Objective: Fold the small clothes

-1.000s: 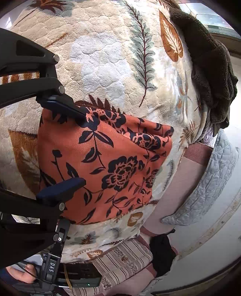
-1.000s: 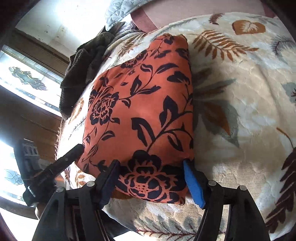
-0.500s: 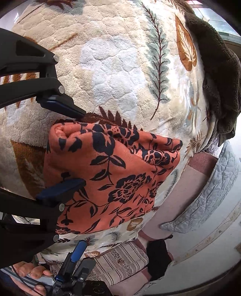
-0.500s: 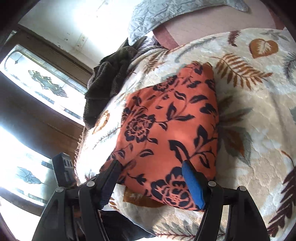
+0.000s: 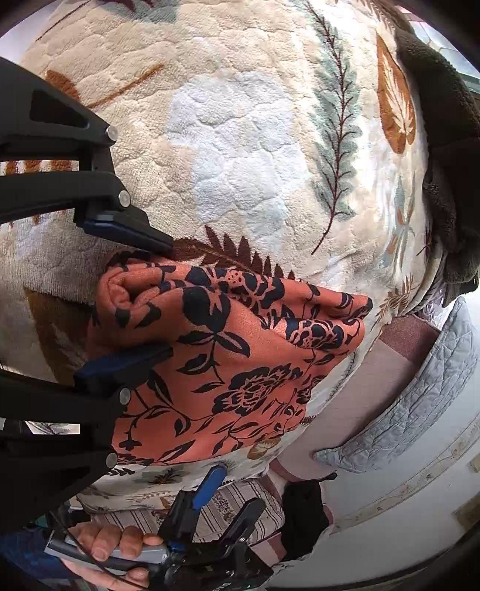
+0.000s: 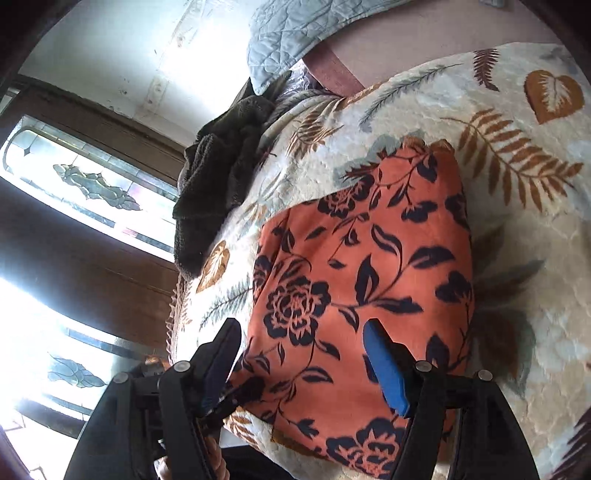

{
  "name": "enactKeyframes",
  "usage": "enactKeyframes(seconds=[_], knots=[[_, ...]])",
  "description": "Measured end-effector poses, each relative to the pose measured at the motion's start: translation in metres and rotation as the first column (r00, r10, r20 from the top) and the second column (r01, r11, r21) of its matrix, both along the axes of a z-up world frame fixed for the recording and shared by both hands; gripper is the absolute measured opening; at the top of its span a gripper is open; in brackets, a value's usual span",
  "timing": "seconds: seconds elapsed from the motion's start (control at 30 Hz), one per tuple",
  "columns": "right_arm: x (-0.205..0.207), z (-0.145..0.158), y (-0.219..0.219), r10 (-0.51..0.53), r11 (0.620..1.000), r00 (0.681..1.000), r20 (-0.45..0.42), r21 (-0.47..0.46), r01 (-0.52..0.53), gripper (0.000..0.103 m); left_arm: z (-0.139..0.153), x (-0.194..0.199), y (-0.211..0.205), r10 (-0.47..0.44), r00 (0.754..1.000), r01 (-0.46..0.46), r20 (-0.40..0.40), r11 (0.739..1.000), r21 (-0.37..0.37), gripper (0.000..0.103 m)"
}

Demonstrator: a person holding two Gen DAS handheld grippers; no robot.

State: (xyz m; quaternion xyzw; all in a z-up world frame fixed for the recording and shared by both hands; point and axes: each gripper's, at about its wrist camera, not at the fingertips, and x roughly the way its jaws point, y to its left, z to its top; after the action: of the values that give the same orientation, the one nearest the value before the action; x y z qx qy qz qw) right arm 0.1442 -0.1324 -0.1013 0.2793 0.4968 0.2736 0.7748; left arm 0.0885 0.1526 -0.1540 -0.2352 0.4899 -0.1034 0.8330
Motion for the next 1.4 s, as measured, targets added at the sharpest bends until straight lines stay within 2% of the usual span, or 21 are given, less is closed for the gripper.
enactKeyframes(seconds=[0.07, 0.1, 0.13, 0.2, 0.27, 0.33, 0.43, 0.5, 0.67, 0.77, 0.97, 1.13, 1.4], knots=[[0.020, -0.016, -0.001, -0.017, 0.999, 0.999, -0.041, -0.028, 0.016, 0.072, 0.001, 0.001, -0.001, -0.001, 1.000, 0.001, 0.005, 1.000, 0.003, 0.053], [0.029, -0.032, -0.002, -0.034, 0.998, 0.995, -0.091, -0.057, 0.029, 0.072, 0.001, 0.001, -0.001, -0.003, 1.000, 0.003, 0.008, 1.000, 0.007, 0.053], [0.034, -0.045, -0.007, -0.051, 0.998, 0.990, -0.134, -0.037, 0.047, 0.071, 0.001, 0.001, -0.003, -0.007, 1.000, 0.006, 0.011, 1.000, 0.008, 0.053], [0.034, -0.040, -0.009, -0.058, 0.998, 0.992, -0.115, 0.005, 0.059, 0.071, 0.004, 0.000, -0.004, -0.013, 1.000, 0.013, 0.023, 0.999, 0.031, 0.053], [0.033, -0.023, -0.001, -0.017, 1.000, 0.999, -0.044, -0.004, 0.016, 0.072, 0.007, -0.002, -0.006, -0.024, 0.999, 0.022, 0.044, 0.999, 0.050, 0.053], [0.043, -0.016, 0.003, -0.007, 1.000, 1.000, -0.026, -0.014, 0.006, 0.072, 0.010, -0.003, -0.007, -0.027, 0.998, 0.023, 0.060, 0.998, 0.064, 0.053], [0.065, -0.036, 0.001, -0.046, 0.998, 0.996, -0.079, -0.050, 0.042, 0.071, 0.009, 0.000, -0.007, -0.027, 0.998, 0.024, 0.052, 0.997, 0.069, 0.053], [0.069, -0.048, -0.006, -0.072, 0.997, 0.990, -0.117, -0.015, 0.071, 0.070, 0.007, 0.001, -0.007, -0.024, 0.999, 0.021, 0.039, 0.998, 0.062, 0.053], [0.029, -0.015, -0.013, -0.028, 1.000, 1.000, -0.007, -0.004, 0.028, 0.072, 0.012, -0.002, 0.000, -0.006, 0.997, 0.002, 0.071, 0.998, 0.062, 0.053], [-0.007, -0.003, -0.019, 0.005, 0.997, 0.999, 0.049, -0.082, -0.001, 0.072, 0.015, -0.005, 0.004, 0.024, 0.996, -0.031, 0.087, 0.997, 0.076, 0.053], [-0.076, 0.005, -0.029, 0.017, 0.968, 0.992, 0.129, -0.252, 0.016, 0.072, 0.031, -0.018, -0.001, 0.023, 0.985, -0.056, 0.173, 0.980, 0.190, 0.053], [-0.106, -0.002, -0.031, 0.029, 0.946, 0.993, 0.115, -0.323, 0.010, 0.072, 0.037, -0.026, -0.003, 0.022, 0.978, -0.074, 0.206, 0.966, 0.248, 0.053], [-0.119, -0.002, -0.036, 0.016, 0.946, 0.994, 0.108, -0.324, 0.020, 0.072, 0.041, -0.031, 0.001, 0.036, 0.974, -0.097, 0.226, 0.960, 0.262, 0.053]])
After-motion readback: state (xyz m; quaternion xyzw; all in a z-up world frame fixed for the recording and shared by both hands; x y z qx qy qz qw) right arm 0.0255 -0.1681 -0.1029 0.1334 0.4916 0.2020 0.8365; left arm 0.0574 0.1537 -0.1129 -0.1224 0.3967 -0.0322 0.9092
